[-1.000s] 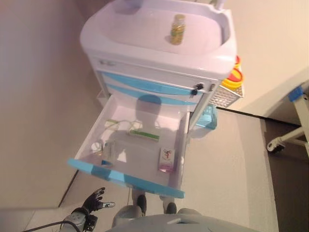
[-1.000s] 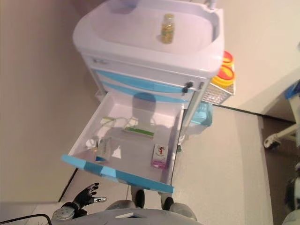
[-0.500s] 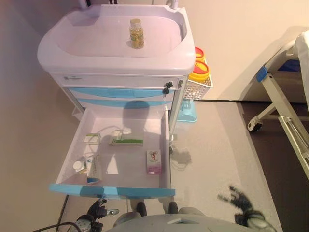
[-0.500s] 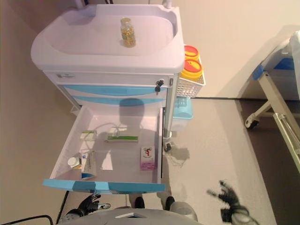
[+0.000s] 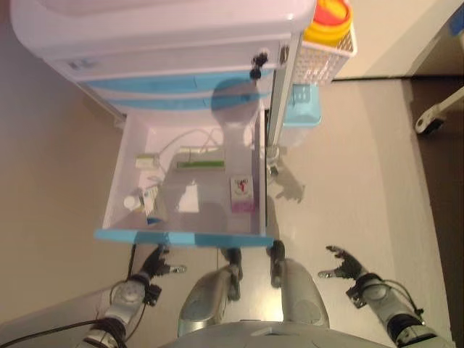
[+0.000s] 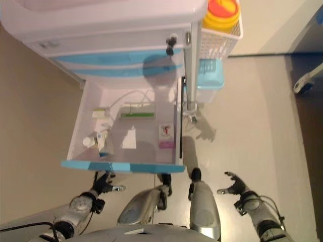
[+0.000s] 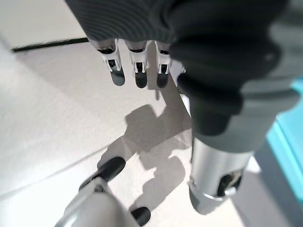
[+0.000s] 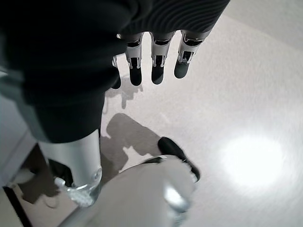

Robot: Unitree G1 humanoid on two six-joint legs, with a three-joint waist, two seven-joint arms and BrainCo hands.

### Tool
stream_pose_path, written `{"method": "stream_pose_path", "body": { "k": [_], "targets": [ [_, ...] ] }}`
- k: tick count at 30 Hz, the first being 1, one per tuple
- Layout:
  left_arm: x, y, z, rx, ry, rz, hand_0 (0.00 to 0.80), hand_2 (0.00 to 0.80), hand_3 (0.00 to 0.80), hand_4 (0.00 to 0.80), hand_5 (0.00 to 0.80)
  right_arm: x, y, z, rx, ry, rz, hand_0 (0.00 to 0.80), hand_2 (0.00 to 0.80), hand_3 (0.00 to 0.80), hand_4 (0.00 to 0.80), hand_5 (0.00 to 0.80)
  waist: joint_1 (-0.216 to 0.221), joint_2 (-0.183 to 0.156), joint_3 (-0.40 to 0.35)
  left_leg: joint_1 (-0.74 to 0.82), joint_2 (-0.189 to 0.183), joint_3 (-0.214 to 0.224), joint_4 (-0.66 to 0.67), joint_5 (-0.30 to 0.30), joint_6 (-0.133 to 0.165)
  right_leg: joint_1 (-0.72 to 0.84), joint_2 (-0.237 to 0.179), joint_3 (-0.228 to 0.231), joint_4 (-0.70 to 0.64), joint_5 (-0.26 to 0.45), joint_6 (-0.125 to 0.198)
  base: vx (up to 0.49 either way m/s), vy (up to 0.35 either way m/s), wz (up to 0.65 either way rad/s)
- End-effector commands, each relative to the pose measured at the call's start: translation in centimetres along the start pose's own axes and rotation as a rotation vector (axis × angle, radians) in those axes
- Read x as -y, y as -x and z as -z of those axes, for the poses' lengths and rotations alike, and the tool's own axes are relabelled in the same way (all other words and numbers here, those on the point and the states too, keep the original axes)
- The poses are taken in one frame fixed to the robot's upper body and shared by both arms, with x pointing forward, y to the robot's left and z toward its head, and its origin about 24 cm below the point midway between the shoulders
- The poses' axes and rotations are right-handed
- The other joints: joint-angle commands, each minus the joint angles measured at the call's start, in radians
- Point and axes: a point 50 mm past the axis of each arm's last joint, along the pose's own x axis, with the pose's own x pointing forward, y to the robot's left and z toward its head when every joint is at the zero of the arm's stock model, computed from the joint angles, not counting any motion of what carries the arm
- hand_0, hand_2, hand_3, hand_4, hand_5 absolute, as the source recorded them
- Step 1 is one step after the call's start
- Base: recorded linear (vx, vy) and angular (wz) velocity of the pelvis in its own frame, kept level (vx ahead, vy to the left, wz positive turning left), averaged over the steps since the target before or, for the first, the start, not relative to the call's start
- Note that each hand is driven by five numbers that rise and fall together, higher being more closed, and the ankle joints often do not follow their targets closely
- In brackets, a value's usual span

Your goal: Open the drawer and pick up the medicine

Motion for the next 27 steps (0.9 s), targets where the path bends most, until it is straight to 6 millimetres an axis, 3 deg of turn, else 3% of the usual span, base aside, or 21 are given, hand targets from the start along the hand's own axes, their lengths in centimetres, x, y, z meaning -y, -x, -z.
{"method": "stream_pose_path", "body": {
  "k": [1,4,12,14,16,18,21,25,27],
  "targets": [
    [-1.2,-0.8,-3.5,0.15,-0.065,-0.032,0.0,0.0,0.0,0.0,0.0,0.8,0.8,1.0,-0.027,0.003,0.007,0.0,0.0,0.0,0.0,0.0,-0.033,0.001,-0.011,-0.082,0.018,-0.024,0.178,-0.115,0.003,-0.05,0.02,-0.025,0.111,-0.048,0.015,0.007,0.043,-0.14],
    [-3.0,-0.9,-4.8,0.185,-0.104,-0.064,0.0,0.0,0.0,0.0,0.0,1.2,0.9,1.1,-0.031,-0.012,0.016,0.0,0.0,0.0,0.0,0.0,-0.039,-0.012,0.008,-0.13,0.007,-0.017,0.247,-0.156,0.01,-0.098,0.03,-0.009,0.171,-0.079,0.016,0.057,0.024,-0.15],
    [-8.4,-0.9,-8.8,0.246,-0.176,-0.123,0.0,0.0,0.0,0.0,0.0,1.6,1.9,2.5,-0.066,-0.041,0.023,0.0,0.0,0.0,0.0,0.0,-0.073,-0.05,0.027,-0.294,0.0,0.01,0.44,-0.235,0.042,-0.234,0.065,0.036,0.277,-0.082,0.012,0.075,0.082,-0.22],
    [-10.9,-1.0,-10.3,0.25,-0.135,-0.2,0.0,0.0,0.0,0.0,0.0,1.9,2.2,2.9,-0.079,-0.04,0.028,0.0,0.0,0.0,0.0,0.0,-0.091,-0.056,0.026,-0.332,-0.003,0.014,0.489,-0.255,0.047,-0.264,0.075,0.056,0.3,-0.081,0.012,0.084,0.166,-0.25],
    [-14.6,-0.6,-12.0,0.252,-0.082,-0.297,0.0,0.0,0.0,0.0,0.0,2.3,2.5,3.4,-0.085,-0.033,0.029,0.0,0.0,0.0,0.0,0.0,-0.111,-0.063,0.021,-0.366,-0.004,0.021,0.543,-0.277,0.05,-0.289,0.081,0.074,0.321,-0.082,0.01,0.088,0.148,-0.28],
    [-18.3,0.4,-13.8,0.252,-0.099,-0.422,0.0,0.0,0.0,0.0,0.0,2.2,2.8,3.7,-0.083,-0.021,0.03,0.0,0.0,0.0,0.0,0.0,-0.13,-0.069,0.017,-0.386,-0.003,0.028,0.586,-0.299,0.053,-0.305,0.086,0.089,0.339,-0.086,0.009,0.089,0.109,-0.14],
    [-22.2,2.0,-16.4,0.256,-0.125,-0.548,0.0,0.0,0.0,0.0,0.0,2.0,2.9,3.7,-0.073,-0.012,0.036,0.0,0.0,0.0,0.0,0.0,-0.149,-0.075,0.012,-0.403,0.0,0.035,0.617,-0.316,0.053,-0.319,0.093,0.105,0.347,-0.088,0.009,0.073,0.093,-0.08],
    [-27.6,5.8,-21.1,0.333,-0.067,-0.847,0.0,0.0,0.0,0.0,0.0,1.5,2.9,3.7,-0.057,0.0,0.056,0.0,0.0,0.0,0.0,0.0,-0.172,-0.08,0.006,-0.426,0.003,0.037,0.639,-0.33,0.055,-0.339,0.108,0.128,0.338,-0.082,0.007,0.069,0.064,-0.07],
    [-29.4,8.2,-23.3,0.455,0.02,-1.055,0.0,0.0,0.0,0.0,0.0,0.9,3.0,3.9,-0.054,-0.003,0.061,0.0,0.0,0.0,0.0,0.0,-0.174,-0.083,0.005,-0.431,0.0,0.033,0.642,-0.336,0.057,-0.344,0.114,0.133,0.332,-0.082,0.006,0.053,0.031,-0.07]
  ]
}}
